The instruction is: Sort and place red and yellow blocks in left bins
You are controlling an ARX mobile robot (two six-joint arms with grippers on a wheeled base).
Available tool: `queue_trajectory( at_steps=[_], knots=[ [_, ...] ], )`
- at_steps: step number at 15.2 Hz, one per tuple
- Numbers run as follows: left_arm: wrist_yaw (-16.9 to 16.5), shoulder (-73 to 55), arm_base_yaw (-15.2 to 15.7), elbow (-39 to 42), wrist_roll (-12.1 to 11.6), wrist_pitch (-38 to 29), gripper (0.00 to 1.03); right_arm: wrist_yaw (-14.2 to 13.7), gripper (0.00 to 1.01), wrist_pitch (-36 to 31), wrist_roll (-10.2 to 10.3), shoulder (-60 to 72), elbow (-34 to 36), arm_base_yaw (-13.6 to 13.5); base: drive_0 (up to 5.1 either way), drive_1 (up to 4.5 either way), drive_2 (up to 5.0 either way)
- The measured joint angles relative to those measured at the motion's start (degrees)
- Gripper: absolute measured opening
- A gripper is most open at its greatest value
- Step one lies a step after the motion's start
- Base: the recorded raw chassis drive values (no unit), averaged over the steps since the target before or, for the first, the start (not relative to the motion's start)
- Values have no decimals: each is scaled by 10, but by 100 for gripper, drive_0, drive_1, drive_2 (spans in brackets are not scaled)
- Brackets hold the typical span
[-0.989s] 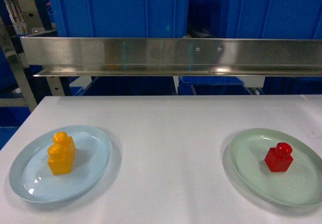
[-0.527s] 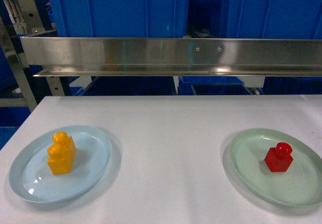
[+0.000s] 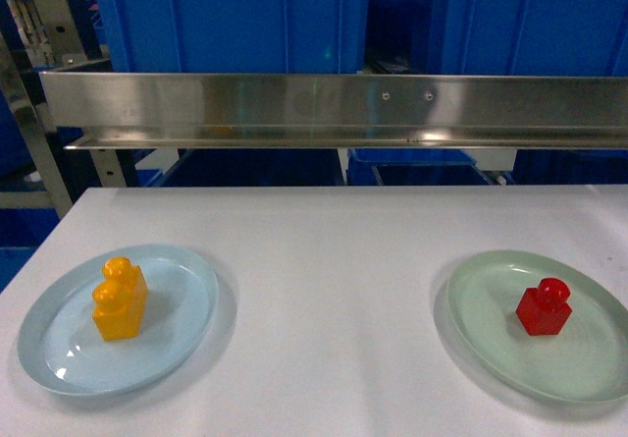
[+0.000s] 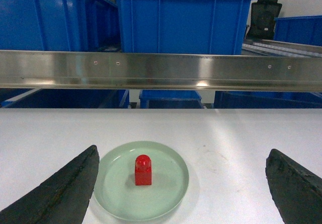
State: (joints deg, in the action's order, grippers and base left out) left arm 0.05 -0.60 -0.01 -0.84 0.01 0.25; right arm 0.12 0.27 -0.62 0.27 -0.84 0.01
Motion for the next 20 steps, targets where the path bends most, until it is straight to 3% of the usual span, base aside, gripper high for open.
queue_trajectory(
  at_steps=[2, 7, 9, 11, 14, 17, 20],
  knots=[
    [-23, -12, 19, 0, 0, -33, 98, 8, 98, -29, 0, 17, 0, 1, 0, 0, 0],
    [-128, -168, 134, -43, 15, -161, 98, 16, 98, -143, 2, 167, -50, 4, 0, 0, 0],
    [-178, -232, 179, -101, 37, -170, 98, 11, 98, -168, 2, 231, -107, -4, 0, 0, 0],
    [-234, -347, 219, -199, 73, -201, 98, 8, 98, -194, -1, 311, -173, -19, 0, 0, 0],
    [-239, -437, 215, -280, 71, -260, 98, 4, 98, -227, -3, 406, -250, -30, 0, 0, 0],
    [-224, -464, 212, -276, 46, -266, 98, -27, 98, -231, -3, 424, -251, -30, 0, 0, 0],
    [-224, -459, 212, -276, 41, -269, 98, -27, 98, -244, -7, 431, -251, -30, 0, 0, 0]
  ],
)
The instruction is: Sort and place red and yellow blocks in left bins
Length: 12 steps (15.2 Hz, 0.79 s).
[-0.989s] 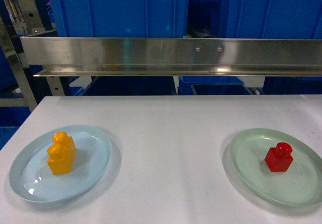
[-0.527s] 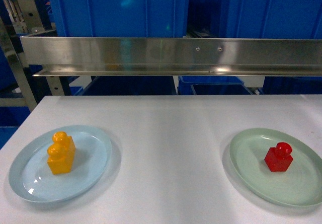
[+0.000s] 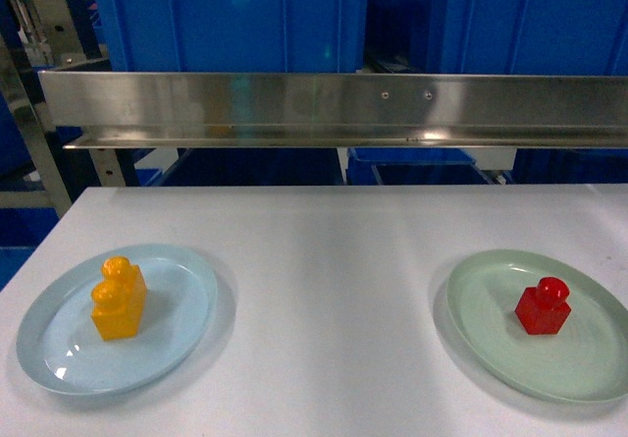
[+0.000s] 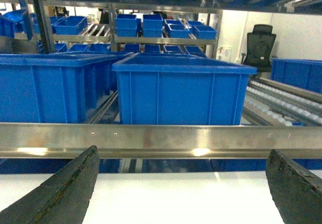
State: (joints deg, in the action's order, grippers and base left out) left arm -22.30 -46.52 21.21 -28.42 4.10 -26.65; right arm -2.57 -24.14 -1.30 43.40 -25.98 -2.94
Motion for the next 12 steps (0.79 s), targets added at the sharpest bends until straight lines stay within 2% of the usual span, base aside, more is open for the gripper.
queue_trajectory(
  at_steps=[2, 5, 9, 12],
  knots=[
    [0, 0, 0, 0, 0, 0, 98, 6, 98, 12, -33, 62, -9, -9, 0, 0, 0],
    [0, 0, 0, 0, 0, 0, 98, -10, 98, -4, -62, 186, -32, -47, 0, 0, 0],
    [0, 0, 0, 0, 0, 0, 98, -22, 98, -72, -50, 355, -37, -65, 0, 0, 0],
    [0, 0, 0, 0, 0, 0, 98, -9, 98, -104, -22, 443, -20, -77, 0, 0, 0]
  ],
)
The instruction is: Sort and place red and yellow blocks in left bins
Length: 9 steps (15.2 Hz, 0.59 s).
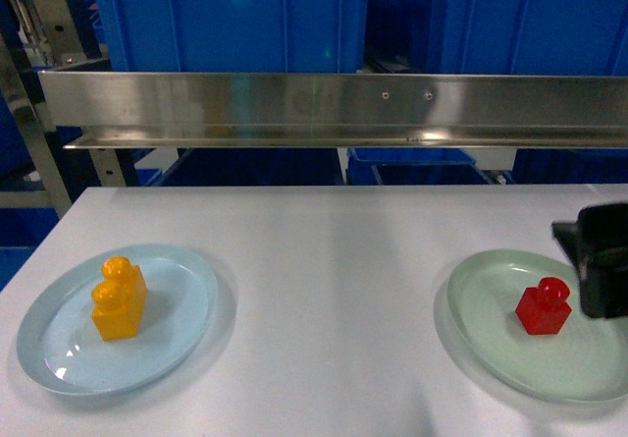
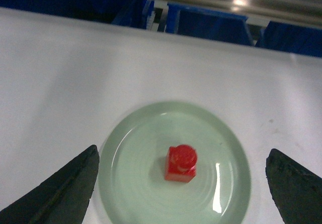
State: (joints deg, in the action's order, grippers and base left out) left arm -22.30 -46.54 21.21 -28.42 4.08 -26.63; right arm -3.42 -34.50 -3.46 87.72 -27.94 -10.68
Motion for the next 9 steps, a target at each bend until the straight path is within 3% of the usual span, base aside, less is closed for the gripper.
queue_trajectory(
  at_steps=[4, 9],
  knots=[
    [0, 0, 0, 0, 0, 0, 98, -12, 98, -32, 51, 81, 4, -28, 0, 0, 0],
    [0, 0, 0, 0, 0, 0, 98, -45, 98, -2, 74, 133, -36, -32, 0, 0, 0]
  ],
)
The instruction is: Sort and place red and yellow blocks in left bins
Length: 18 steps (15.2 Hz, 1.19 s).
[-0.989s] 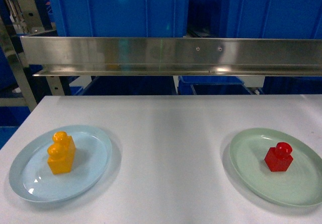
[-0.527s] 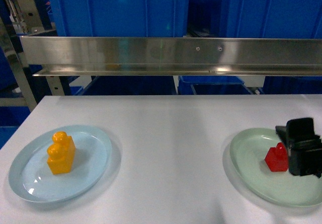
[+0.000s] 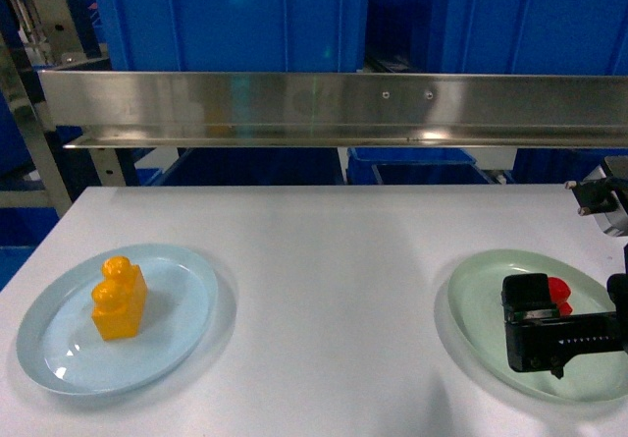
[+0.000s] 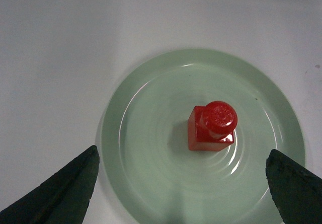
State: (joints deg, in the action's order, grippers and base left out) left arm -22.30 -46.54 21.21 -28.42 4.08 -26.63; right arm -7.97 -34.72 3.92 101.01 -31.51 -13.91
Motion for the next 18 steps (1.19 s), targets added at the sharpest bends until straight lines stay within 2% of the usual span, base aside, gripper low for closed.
queue_trajectory(
  at_steps=[3, 5, 7, 9, 10, 11, 12, 18],
  knots=[
    [0, 0, 0, 0, 0, 0, 98, -10, 98, 22, 7, 4, -30, 6, 0, 0, 0],
    [0, 0, 0, 0, 0, 0, 98, -17, 98, 42, 12, 9, -58, 19, 0, 0, 0],
    [0, 0, 0, 0, 0, 0, 98, -15, 98, 70, 26, 24, -79, 32, 0, 0, 0],
    [0, 0, 0, 0, 0, 0, 98, -22, 98, 88, 39, 49, -87, 30, 0, 0, 0],
    [0, 0, 0, 0, 0, 0, 98, -29, 98, 99, 42, 61, -106, 18, 0, 0, 0],
    [0, 0, 0, 0, 0, 0, 98, -46, 98, 117, 60, 76, -133, 8, 0, 0, 0],
    [0, 0, 0, 0, 0, 0, 98, -61, 98, 120, 74, 100, -133, 9, 0, 0, 0],
    [0, 0, 0, 0, 0, 0, 98, -58, 98, 97, 99, 137, -125, 9, 0, 0, 0]
  ],
)
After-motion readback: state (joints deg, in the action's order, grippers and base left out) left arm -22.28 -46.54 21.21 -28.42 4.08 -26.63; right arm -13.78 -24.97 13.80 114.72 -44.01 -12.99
